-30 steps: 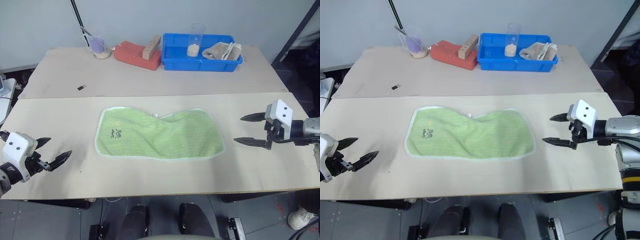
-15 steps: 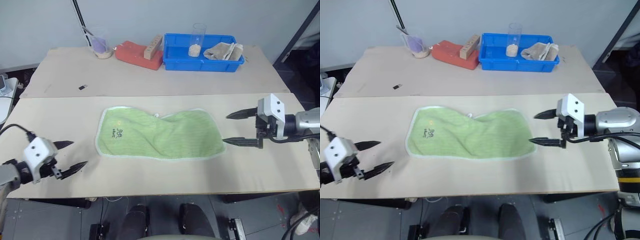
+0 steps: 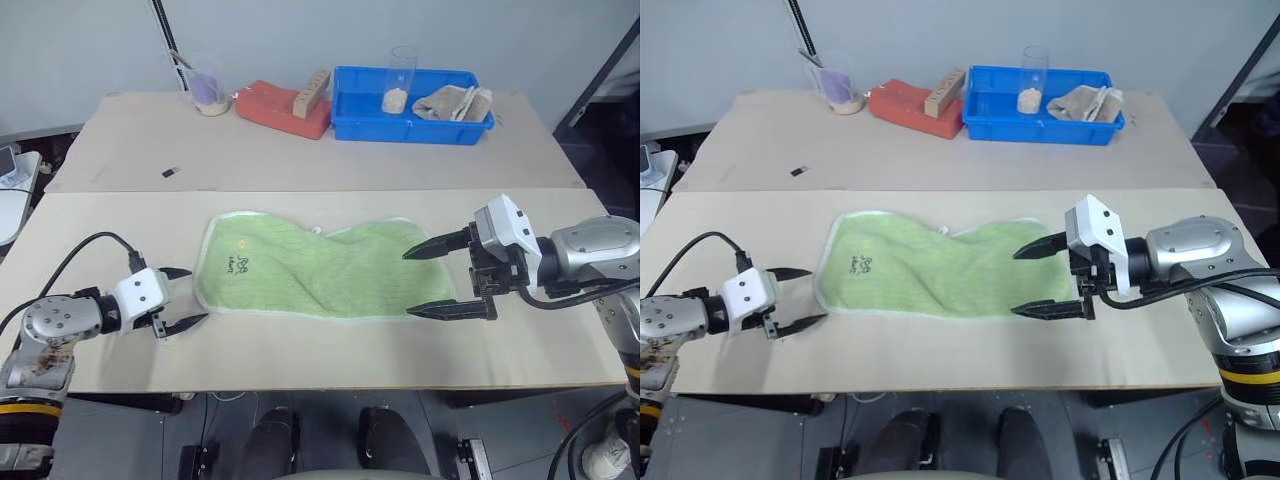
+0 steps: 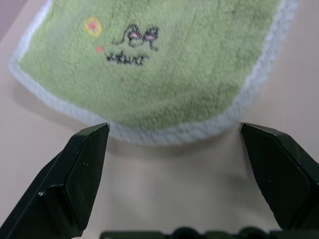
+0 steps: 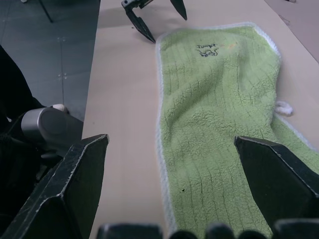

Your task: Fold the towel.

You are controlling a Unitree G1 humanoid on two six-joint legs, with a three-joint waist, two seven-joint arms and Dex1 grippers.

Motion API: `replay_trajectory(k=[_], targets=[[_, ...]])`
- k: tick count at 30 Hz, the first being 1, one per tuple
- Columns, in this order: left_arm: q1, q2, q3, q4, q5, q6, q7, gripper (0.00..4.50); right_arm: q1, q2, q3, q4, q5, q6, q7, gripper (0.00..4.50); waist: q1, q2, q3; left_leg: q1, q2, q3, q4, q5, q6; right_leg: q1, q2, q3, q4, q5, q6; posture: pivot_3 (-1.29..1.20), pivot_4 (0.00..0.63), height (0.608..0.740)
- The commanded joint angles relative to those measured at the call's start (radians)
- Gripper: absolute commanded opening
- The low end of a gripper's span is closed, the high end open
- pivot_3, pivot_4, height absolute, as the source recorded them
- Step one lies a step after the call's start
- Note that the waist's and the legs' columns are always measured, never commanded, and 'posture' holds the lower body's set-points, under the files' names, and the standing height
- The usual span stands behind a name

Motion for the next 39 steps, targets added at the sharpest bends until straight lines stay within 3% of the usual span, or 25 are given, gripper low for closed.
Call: replay_trajectory(k=[1, 2, 9, 19, 26, 31, 39], targets=[[-0.023, -0.019, -0.04, 0.029, 0.032, -0.046, 0.02, 3.64, 0.009, -0.018, -0.037, -0.022, 0.01, -0.002, -0.01, 4.5, 0.002, 0.0, 0.0, 0.0, 0.0, 0.0, 0.0, 0.0, 0.0, 0.0, 0.0, 0.0, 0.0, 0.0, 0.0, 0.0, 0.15, 0.74], [-0.03, -0.023, -0.044, 0.033, 0.03, -0.051, 0.023, 3.34, 0.012, -0.019, -0.038, -0.018, 0.005, -0.005, -0.014, 4.5, 0.003, 0.0, 0.0, 0.0, 0.0, 0.0, 0.0, 0.0, 0.0, 0.0, 0.0, 0.0, 0.0, 0.0, 0.0, 0.0, 0.15, 0.74], [-0.033, -0.027, -0.041, 0.03, -0.004, -0.056, 0.015, 0.02, 0.036, -0.042, -0.016, 0.022, -0.081, -0.068, -0.034, 4.5, 0.0, 0.0, 0.0, 0.0, 0.0, 0.0, 0.0, 0.0, 0.0, 0.0, 0.001, 0.0, 0.0, 0.0, 0.0, 0.0, 0.15, 0.74], [0.006, -0.003, 0.033, -0.054, -0.101, 0.077, 0.013, 0.02, 0.077, -0.087, 0.128, 0.309, -0.434, -0.524, -0.007, 4.5, -0.006, 0.0, 0.0, 0.0, 0.0, 0.001, 0.0, 0.0, 0.0, 0.0, 0.002, 0.0, 0.0, 0.0, 0.001, 0.0, 0.15, 0.74], [0.008, -0.008, 0.036, -0.023, -0.096, 0.06, 0.012, 0.02, 0.01, 0.002, 0.188, 0.429, -0.454, -0.553, 0.029, 4.5, -0.023, 0.0, 0.0, 0.001, 0.001, 0.001, 0.0, 0.0, 0.0, 0.0, 0.004, 0.0, 0.0, 0.0, 0.0, 0.0, 0.15, 0.74], [0.01, -0.018, 0.024, 0.004, -0.083, 0.027, 0.016, 0.0, -0.071, 0.038, 0.275, 0.595, -0.57, -0.582, 0.05, 2.97, -0.024, 0.0, 0.0, 0.0, 0.0, 0.001, 0.0, 0.0, 0.0, -0.001, 0.004, 0.001, 0.0, 0.0, 0.0, 0.0, 0.15, 0.74], [0.024, -0.015, 0.028, 0.01, -0.075, 0.015, 0.021, 0.0, -0.124, 0.051, 0.278, 0.703, -0.595, -0.635, 0.049, 0.26, -0.02, -0.001, 0.0, 0.005, 0.0, 0.001, 0.0, 0.0, 0.0, 0.004, 0.004, 0.001, -0.001, 0.0, 0.0, 0.0, 0.15, 0.74]])
